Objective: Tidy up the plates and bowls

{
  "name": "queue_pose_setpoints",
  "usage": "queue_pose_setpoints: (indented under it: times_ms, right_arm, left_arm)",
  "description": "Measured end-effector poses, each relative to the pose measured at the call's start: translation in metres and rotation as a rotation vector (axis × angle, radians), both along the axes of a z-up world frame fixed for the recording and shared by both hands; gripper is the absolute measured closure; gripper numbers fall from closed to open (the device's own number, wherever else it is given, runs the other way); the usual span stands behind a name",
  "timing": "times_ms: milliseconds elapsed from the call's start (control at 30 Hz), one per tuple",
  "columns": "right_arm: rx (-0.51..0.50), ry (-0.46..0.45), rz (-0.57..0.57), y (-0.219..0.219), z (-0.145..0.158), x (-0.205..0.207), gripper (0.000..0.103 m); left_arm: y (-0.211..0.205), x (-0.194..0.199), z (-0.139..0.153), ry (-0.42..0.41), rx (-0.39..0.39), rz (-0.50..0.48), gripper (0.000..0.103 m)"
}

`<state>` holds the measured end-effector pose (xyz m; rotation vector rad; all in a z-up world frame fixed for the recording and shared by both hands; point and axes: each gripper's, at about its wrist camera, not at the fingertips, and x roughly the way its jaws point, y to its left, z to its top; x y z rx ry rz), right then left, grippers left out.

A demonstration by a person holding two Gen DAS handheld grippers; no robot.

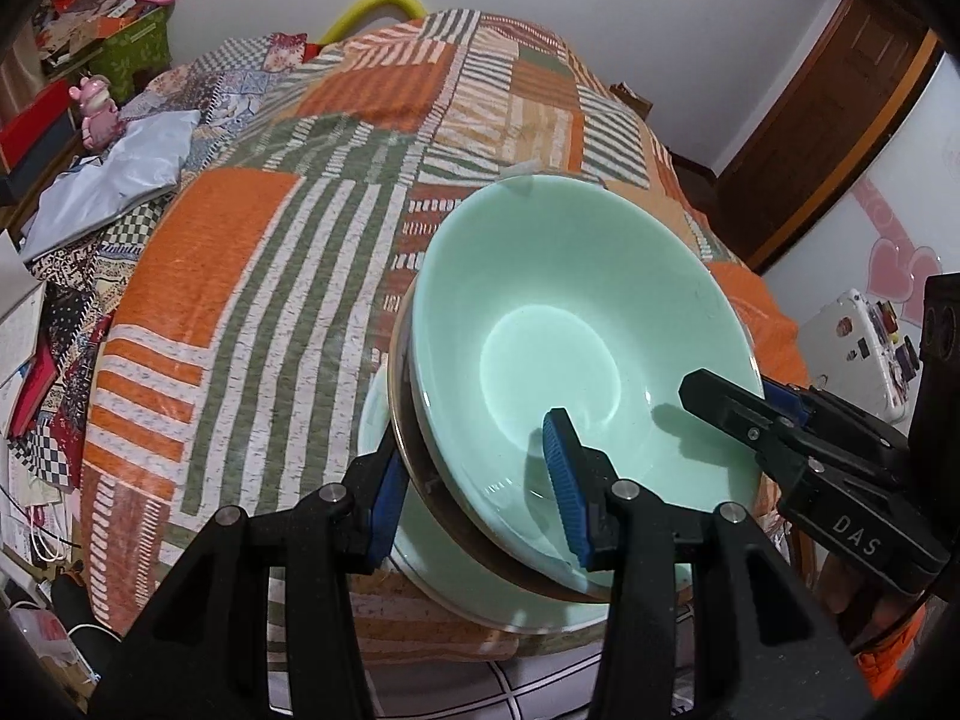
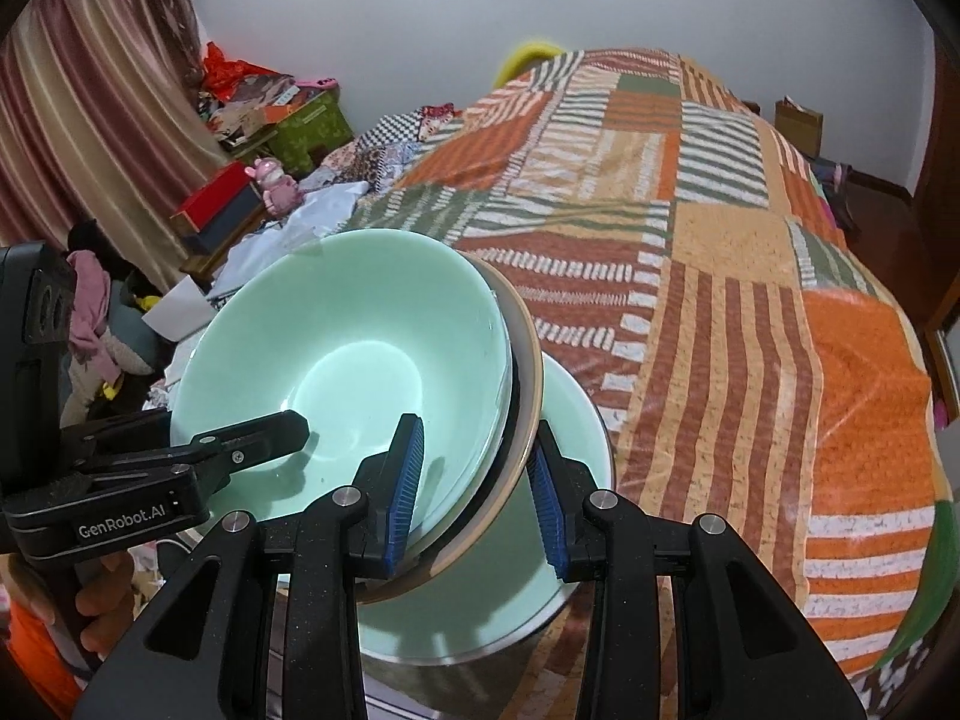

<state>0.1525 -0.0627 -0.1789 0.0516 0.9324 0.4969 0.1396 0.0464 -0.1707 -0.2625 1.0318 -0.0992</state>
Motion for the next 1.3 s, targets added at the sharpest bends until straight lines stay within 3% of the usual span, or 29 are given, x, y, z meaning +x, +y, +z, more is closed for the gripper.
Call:
queue_pose_setpoints:
  times_ms: [200,500,733,867,1100,1200,1300]
  right_arm:
    - [-0.001,0.051,-0.011,-0.004,-0.017,0.007,0.071]
    - [0.032,0.070,-0.004,-0.008,-0.016,0.006,0.069]
    - [-0.023,-0.064,-0.019,-0.012,0.016,-0.009,0.069]
    - [0.009,-0.137,-0.023,-0.017,0.044,-0.021,0.069]
    - [0.032,-0.324,-0.016,-0.015,0.098,-0.059,0.068]
    - [0.056,-0.399,-0.023,-0.017,0.118,-0.073,0.058]
    - [0.079,-0.467,-0.040,-0.021,0.133,-0.087,0.050]
  left_arm:
    - [0.000,0.010,-0.016,0.038,-0.007,-0.007,0.059]
    - [0.005,0.011,-0.021,0.041,-0.044,-0.013,0.059]
    - [0.013,0.001,0.003,-0.026,-0.009,0.017,0.059]
    - [0.019,-0.015,0.032,-0.108,0.003,0.038,0.059]
    - [0.016,-0.058,0.103,-0.349,0.046,0.057,0.059]
    - [0.011,-0.080,0.131,-0.450,0.071,0.062,0.057]
    - [0.008,-0.099,0.151,-0.531,0.083,0.067,0.045]
